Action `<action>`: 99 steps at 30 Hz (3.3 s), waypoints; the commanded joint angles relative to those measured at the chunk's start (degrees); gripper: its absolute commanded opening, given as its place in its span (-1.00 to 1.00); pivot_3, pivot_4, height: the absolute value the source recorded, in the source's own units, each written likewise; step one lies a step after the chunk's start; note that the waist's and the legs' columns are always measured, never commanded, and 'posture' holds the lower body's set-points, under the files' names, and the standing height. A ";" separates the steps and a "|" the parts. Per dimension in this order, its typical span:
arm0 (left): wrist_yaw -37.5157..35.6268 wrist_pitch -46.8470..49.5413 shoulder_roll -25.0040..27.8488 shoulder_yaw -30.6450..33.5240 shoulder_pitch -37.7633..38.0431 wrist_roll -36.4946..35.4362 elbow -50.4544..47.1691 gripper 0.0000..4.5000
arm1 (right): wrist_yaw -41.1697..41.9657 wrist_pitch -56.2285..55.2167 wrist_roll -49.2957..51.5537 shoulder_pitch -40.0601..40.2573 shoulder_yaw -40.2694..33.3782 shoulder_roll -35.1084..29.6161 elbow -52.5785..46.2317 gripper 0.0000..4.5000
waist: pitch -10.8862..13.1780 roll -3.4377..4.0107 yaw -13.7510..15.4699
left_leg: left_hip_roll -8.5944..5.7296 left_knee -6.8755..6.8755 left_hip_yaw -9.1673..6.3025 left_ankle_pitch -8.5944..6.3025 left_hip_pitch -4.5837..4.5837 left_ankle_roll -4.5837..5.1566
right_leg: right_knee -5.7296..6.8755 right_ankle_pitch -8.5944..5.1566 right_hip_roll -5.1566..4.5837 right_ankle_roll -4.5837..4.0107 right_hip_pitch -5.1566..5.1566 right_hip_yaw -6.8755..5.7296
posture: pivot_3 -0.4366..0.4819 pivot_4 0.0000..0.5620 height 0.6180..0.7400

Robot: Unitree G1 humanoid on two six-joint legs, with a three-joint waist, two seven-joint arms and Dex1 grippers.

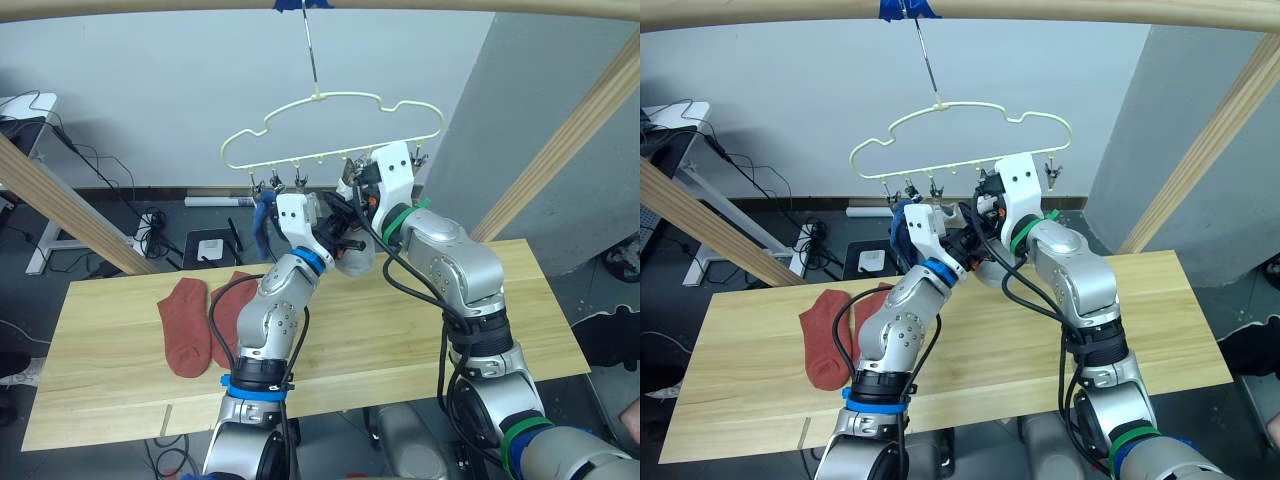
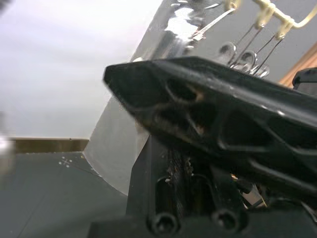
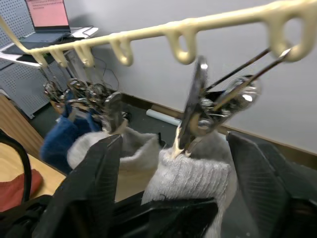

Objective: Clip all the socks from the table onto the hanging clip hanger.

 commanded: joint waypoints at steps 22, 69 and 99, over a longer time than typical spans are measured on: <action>-2.60 -2.52 2.39 -2.85 2.40 4.06 -1.89 0.20 | 2.04 14.36 10.96 5.58 -3.17 -9.82 -23.38 0.47 | -0.01 0.01 0.02 | -0.01 0.03 0.00 0.00 -0.01 0.00 | 0.02 -0.01 0.00 0.03 0.00 0.00 | -0.55 -0.16 1.00; -25.46 2.10 32.49 -1.48 2.37 0.84 -16.40 0.22 | -7.15 -9.79 -3.47 4.53 0.73 -6.51 -5.32 -0.05 | -0.14 0.01 0.14 | 0.01 0.17 0.00 0.01 0.00 -0.02 | 0.21 0.21 -0.03 -0.23 -0.01 -0.01 | -0.42 -0.29 1.00; -24.72 1.78 31.26 -1.79 2.74 2.54 -16.54 0.22 | -12.91 -12.24 -5.65 -0.61 -2.63 2.71 3.08 -0.05 | -0.15 -0.01 0.13 | -0.02 0.28 0.01 0.07 0.23 -0.02 | 0.89 0.21 -0.04 -0.25 -0.05 0.04 | -0.40 -0.28 1.00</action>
